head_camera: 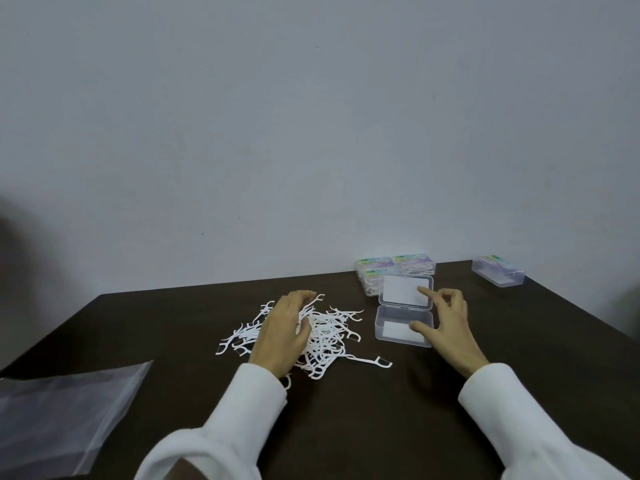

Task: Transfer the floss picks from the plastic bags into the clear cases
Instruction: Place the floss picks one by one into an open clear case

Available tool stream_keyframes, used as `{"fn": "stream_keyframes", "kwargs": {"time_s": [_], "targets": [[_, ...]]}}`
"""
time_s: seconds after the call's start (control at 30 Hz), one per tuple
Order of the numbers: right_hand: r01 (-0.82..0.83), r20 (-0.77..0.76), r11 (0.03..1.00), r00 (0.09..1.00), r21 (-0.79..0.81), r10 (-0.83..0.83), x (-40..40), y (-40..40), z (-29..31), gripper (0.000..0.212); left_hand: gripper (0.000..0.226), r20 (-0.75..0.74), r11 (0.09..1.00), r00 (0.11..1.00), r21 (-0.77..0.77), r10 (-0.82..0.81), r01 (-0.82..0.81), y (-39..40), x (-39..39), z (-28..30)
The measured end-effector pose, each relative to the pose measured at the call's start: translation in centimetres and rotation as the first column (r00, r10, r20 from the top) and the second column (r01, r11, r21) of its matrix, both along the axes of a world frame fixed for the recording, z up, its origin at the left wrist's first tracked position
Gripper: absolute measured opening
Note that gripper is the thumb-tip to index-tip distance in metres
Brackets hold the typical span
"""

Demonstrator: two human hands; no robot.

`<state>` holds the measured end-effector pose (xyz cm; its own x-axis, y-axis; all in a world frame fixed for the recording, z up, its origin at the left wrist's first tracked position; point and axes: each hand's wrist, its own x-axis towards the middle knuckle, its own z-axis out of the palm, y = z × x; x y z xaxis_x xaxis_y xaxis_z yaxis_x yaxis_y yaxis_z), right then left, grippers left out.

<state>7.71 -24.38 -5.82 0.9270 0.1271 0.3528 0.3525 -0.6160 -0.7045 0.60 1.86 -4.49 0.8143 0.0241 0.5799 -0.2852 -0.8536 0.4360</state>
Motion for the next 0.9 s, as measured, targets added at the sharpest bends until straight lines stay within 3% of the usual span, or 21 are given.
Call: {"fn": "stream_keyframes", "kwargs": {"time_s": [0.23,0.43,0.53,0.77,0.9], "targets": [[-0.160,0.123,0.986,0.978,-0.055,0.165,-1.9,2.7,0.6,0.054,0.037,-0.150,0.999,0.989,0.050,0.010,-0.002,2.9,-1.3,-0.3],[-0.313,0.179,0.907,0.911,-0.282,0.371,-2.6,6.8,0.6,0.054,0.066,-0.352,0.994,0.935,0.112,0.051,-0.012,4.8,-2.3,0.0],[-0.382,0.125,0.838,0.879,-0.390,0.459,-2.4,9.2,0.9,0.054,0.073,-0.418,0.982,0.903,0.189,0.099,-0.020,5.9,-2.4,0.2],[-0.499,-0.118,0.712,0.849,-0.494,0.515,-0.6,13.1,2.2,0.055,0.063,-0.415,0.970,0.902,0.244,0.117,-0.014,6.4,-2.1,-0.6],[-0.455,-0.060,0.703,0.858,-0.547,0.510,0.1,13.5,2.7,0.039,0.051,-0.331,0.964,0.937,0.264,0.112,-0.022,5.9,-1.7,-0.7]]}}
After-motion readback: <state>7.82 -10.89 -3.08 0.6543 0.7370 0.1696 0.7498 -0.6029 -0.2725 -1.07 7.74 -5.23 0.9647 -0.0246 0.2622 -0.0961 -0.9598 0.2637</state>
